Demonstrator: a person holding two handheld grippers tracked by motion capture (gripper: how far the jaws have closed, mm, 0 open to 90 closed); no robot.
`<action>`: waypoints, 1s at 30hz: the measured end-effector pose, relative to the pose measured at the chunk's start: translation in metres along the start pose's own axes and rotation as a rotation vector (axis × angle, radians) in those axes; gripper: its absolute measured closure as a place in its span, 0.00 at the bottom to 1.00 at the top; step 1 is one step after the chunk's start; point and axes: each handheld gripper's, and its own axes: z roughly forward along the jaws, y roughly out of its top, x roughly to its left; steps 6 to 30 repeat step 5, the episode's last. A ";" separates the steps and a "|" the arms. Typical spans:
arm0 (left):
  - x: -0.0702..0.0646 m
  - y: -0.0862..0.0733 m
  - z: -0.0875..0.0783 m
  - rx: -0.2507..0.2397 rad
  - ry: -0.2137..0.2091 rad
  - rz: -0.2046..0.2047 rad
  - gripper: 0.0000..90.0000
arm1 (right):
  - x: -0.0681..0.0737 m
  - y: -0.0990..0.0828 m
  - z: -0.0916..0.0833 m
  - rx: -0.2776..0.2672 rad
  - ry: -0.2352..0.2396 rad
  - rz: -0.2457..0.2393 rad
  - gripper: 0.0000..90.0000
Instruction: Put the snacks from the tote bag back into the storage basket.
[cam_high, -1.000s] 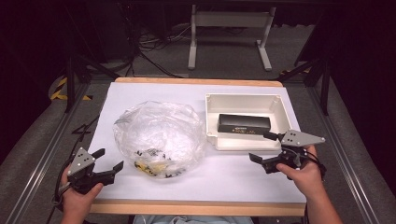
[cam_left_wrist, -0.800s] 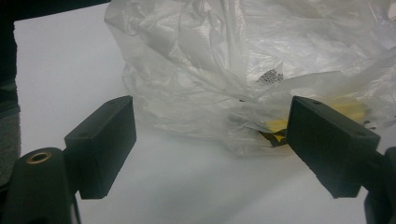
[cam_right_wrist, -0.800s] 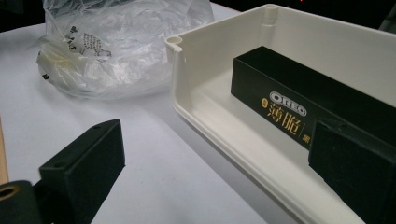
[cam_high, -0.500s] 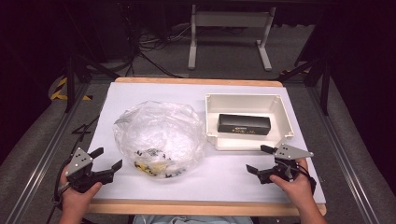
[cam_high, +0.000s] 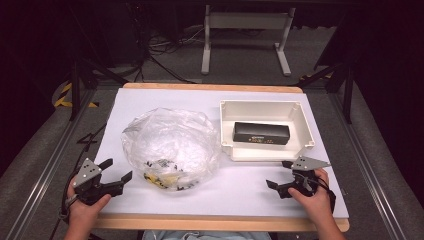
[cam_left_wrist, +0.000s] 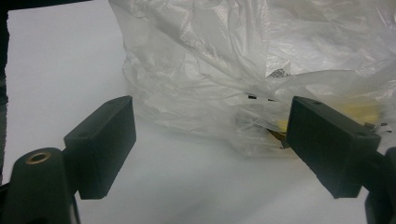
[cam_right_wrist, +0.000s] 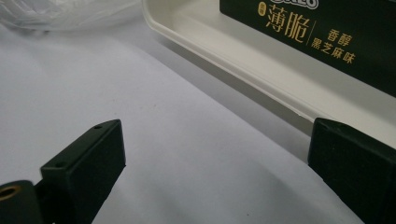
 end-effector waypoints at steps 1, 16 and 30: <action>0.000 0.000 0.000 0.001 -0.001 0.001 0.18 | 0.000 0.000 0.000 -0.002 0.004 -0.002 0.06; -0.002 0.001 -0.001 -0.013 0.005 0.014 0.18 | 0.002 0.002 -0.002 -0.030 0.002 -0.017 0.05; -0.002 0.001 -0.001 -0.013 0.005 0.014 0.18 | 0.002 0.002 -0.002 -0.030 0.002 -0.017 0.05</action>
